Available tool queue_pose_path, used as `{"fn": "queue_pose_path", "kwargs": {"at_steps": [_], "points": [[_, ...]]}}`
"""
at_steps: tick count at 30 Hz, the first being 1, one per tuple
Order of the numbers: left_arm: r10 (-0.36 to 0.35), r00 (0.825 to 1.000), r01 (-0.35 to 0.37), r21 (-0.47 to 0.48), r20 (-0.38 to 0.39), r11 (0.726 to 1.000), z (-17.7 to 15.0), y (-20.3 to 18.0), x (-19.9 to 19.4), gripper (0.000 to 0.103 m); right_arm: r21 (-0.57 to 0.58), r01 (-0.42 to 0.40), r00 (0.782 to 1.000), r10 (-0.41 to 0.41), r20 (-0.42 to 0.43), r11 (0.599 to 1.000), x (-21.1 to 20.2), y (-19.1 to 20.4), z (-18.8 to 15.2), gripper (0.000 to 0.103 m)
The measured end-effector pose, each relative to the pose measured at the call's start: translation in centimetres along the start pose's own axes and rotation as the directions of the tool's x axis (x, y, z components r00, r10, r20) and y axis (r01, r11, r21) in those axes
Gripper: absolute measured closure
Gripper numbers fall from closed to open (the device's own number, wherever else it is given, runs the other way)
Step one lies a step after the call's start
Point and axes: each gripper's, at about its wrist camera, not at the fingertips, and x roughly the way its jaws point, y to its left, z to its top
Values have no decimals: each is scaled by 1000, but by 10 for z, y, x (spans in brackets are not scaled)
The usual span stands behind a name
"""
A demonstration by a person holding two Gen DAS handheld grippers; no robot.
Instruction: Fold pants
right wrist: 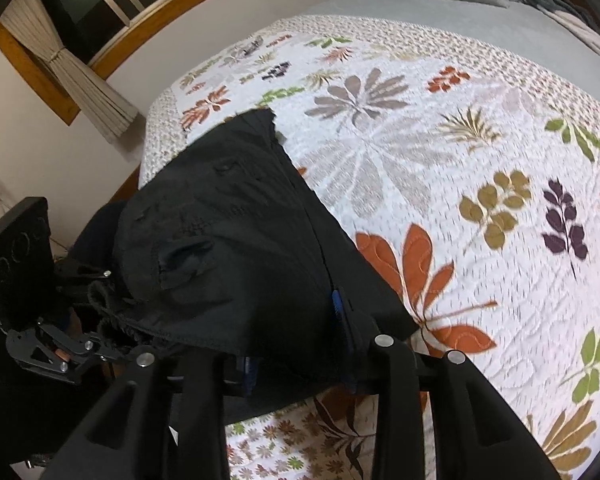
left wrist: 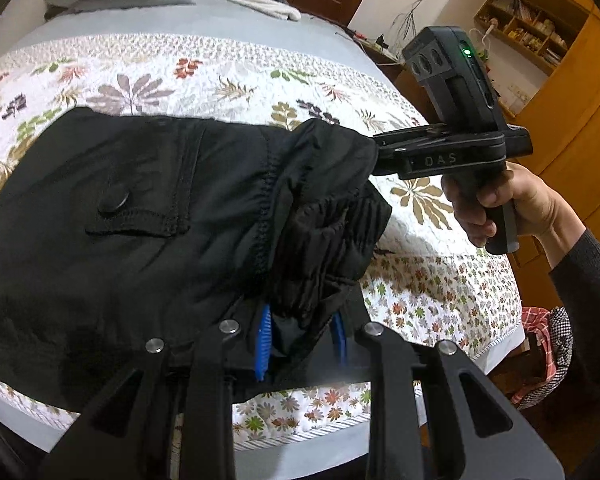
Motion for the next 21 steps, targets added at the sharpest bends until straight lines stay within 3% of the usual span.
{"fn": "queue_pose_path", "kwargs": {"at_steps": [10,21], "points": [[6,1000,-6,-1,-25,1000,-3,2,11,80,55,49,999,-50,15,997,0,-6,-15,68],[-9,999,9,11,-44,1000,-3,2,12,74,171,200,976,-212,49,965,-20,-4,-39,64]]}}
